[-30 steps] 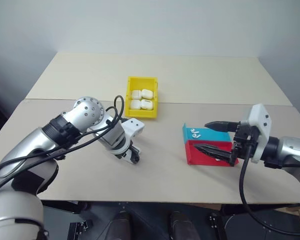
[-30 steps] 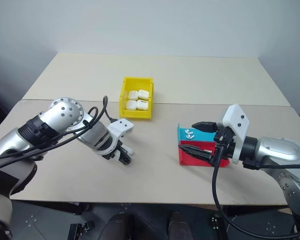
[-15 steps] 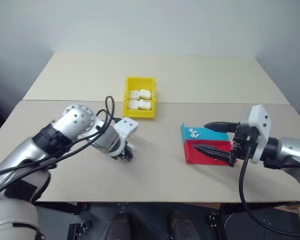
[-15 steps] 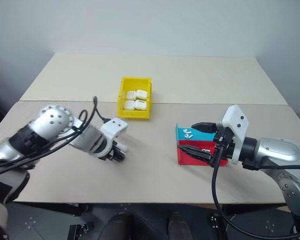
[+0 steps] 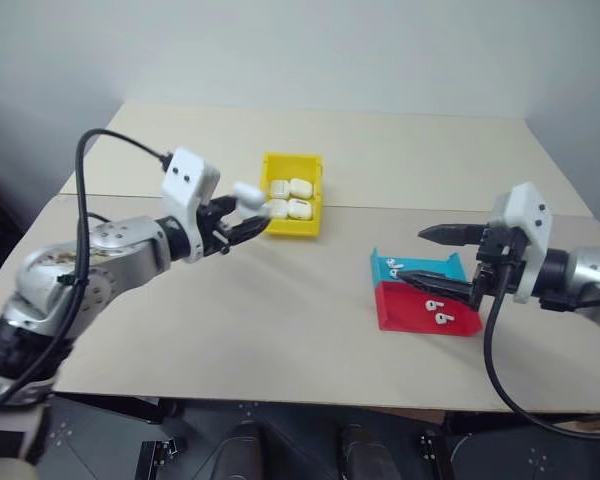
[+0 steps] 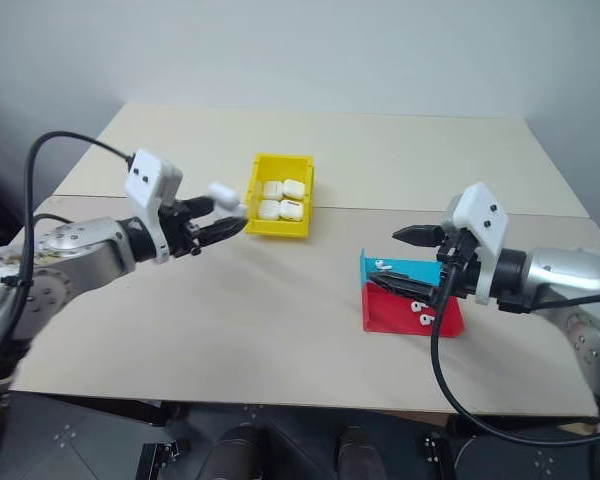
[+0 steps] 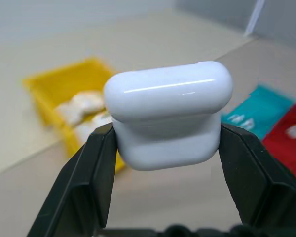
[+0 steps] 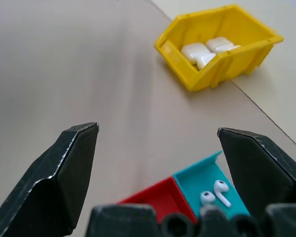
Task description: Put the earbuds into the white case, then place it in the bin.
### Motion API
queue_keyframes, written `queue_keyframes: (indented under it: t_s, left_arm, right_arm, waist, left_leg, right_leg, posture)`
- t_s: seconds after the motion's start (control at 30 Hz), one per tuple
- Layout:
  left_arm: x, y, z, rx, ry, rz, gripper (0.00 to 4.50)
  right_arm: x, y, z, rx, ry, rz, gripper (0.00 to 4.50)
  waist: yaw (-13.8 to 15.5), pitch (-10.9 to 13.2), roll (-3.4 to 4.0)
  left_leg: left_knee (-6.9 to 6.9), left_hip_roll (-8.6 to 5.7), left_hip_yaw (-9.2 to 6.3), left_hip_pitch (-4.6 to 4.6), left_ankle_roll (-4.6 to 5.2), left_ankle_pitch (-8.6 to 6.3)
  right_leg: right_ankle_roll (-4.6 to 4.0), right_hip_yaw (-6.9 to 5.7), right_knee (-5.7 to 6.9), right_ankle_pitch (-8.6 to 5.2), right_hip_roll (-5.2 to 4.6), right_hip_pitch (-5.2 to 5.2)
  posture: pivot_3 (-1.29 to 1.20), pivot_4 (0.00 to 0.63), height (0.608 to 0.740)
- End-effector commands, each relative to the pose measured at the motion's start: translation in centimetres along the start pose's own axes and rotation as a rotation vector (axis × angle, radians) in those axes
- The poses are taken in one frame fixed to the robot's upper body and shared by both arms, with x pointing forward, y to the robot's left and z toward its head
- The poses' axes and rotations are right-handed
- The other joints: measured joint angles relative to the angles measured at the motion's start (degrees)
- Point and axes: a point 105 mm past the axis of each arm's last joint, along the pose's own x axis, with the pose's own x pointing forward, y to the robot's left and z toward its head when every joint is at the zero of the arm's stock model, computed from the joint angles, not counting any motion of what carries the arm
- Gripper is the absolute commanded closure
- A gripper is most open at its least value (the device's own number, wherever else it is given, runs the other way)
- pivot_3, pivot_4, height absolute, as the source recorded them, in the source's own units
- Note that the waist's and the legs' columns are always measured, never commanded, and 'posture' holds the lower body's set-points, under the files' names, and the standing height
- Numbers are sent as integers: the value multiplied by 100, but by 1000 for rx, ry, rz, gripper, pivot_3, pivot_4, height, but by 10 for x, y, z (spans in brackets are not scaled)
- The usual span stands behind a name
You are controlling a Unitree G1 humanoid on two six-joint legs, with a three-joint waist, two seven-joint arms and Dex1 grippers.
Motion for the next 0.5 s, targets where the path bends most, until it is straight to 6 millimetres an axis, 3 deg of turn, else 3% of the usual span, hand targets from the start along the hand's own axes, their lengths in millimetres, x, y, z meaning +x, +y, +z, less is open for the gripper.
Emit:
queue_keyframes:
  t_s: [0.03, 0.27, 0.5]
  left_arm:
    - [5, -19, 31, 88, -231, -216, 1652]
    - [11, -60, 37, 121, -424, -586, 1652]
    - [10, -79, 23, 143, -445, -725, 1652]
  right_arm:
    - [-7, -7, -6, -51, 133, 35, 0]
    - [-5, -7, -35, -119, 394, 166, 0]
    - [10, -15, -56, -67, 540, 172, 0]
  waist:
    - [-10, 0, 0]
    - [-105, 0, 0]
    - [-217, -1, 1]
  left_leg:
    - [2, 2, -3, -2, 4, -2]
    - [5, 2, -1, -8, 16, -9]
    - [10, 3, -2, -5, 18, -9]
  right_leg:
    - [0, -2, -2, 0, 2, 1]
    - [2, 4, -4, -1, 2, -6]
    - [3, 6, 4, -1, 2, -6]
  posture:
    - [0, 150, 740]
    - [0, 150, 740]
    - [0, 150, 740]
